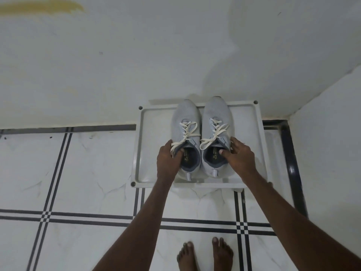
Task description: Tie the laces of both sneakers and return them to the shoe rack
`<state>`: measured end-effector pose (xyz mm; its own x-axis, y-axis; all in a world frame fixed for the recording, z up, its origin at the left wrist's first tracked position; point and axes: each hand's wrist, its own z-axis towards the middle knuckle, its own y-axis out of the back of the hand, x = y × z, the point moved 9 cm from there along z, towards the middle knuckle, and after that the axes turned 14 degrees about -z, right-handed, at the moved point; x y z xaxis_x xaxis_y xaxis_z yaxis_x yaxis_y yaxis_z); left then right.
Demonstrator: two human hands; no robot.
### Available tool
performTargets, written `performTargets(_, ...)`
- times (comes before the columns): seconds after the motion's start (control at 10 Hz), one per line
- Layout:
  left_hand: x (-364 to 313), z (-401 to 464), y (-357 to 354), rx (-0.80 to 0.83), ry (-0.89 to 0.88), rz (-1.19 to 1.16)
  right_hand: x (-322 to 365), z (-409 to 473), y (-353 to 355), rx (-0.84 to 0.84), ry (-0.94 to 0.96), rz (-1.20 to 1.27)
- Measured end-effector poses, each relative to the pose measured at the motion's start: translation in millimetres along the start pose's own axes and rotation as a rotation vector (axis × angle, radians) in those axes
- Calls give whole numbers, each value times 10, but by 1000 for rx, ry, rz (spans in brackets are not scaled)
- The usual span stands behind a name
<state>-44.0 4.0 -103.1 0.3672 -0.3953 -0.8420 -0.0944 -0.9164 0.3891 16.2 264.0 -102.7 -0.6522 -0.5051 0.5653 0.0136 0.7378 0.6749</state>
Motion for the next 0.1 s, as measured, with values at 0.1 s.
performTargets(0.1, -150, -66, 156, -41, -33, -2, 163, -147, 177, -98, 36, -111)
